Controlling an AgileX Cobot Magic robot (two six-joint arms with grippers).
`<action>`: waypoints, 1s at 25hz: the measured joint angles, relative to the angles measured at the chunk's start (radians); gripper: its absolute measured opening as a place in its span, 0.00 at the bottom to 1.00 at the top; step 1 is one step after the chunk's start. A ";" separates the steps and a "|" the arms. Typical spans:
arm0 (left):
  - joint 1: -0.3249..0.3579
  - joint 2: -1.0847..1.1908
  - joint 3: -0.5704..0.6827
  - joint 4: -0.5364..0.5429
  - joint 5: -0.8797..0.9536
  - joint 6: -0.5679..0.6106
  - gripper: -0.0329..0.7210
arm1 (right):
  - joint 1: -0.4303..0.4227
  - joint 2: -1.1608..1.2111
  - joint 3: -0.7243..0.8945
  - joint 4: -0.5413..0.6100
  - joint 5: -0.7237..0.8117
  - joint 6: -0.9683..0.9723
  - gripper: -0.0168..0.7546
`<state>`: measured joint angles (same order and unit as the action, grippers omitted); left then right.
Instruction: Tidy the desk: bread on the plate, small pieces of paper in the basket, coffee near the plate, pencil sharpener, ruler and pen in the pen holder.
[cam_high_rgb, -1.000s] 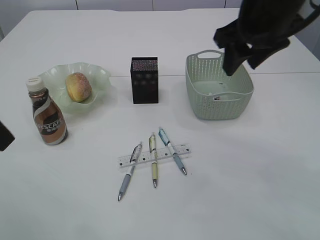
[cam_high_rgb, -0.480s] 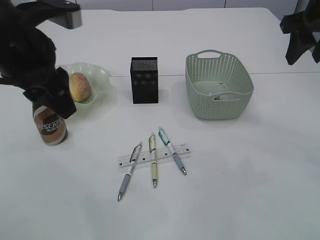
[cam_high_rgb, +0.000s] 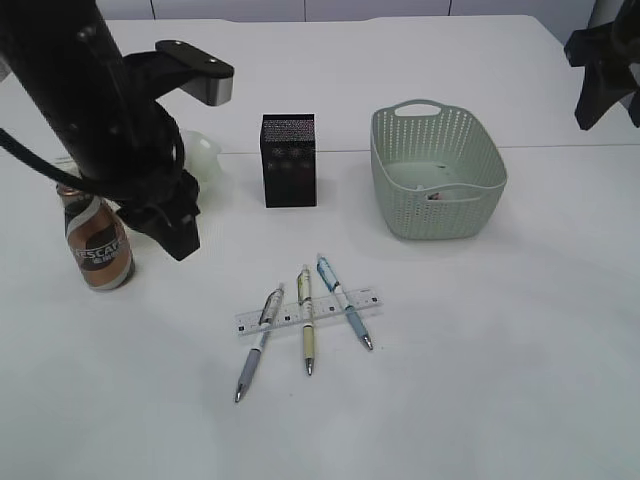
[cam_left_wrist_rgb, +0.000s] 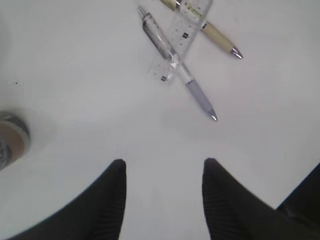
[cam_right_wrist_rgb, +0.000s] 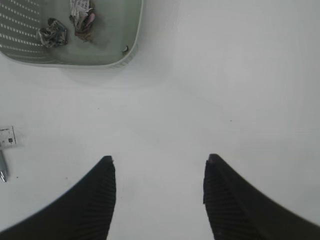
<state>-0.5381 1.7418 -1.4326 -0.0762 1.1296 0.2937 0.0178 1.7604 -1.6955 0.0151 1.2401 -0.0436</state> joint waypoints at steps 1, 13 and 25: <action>0.000 0.010 -0.001 -0.003 -0.007 0.007 0.53 | 0.000 0.000 0.000 0.004 0.000 0.000 0.56; -0.118 0.209 -0.098 -0.005 -0.028 0.096 0.63 | 0.000 0.040 0.000 0.017 0.000 0.000 0.56; -0.202 0.363 -0.170 0.045 -0.229 0.127 0.71 | 0.000 0.058 0.000 0.017 0.000 0.000 0.56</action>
<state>-0.7406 2.1053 -1.6030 -0.0314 0.9005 0.4208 0.0178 1.8179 -1.6955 0.0316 1.2401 -0.0436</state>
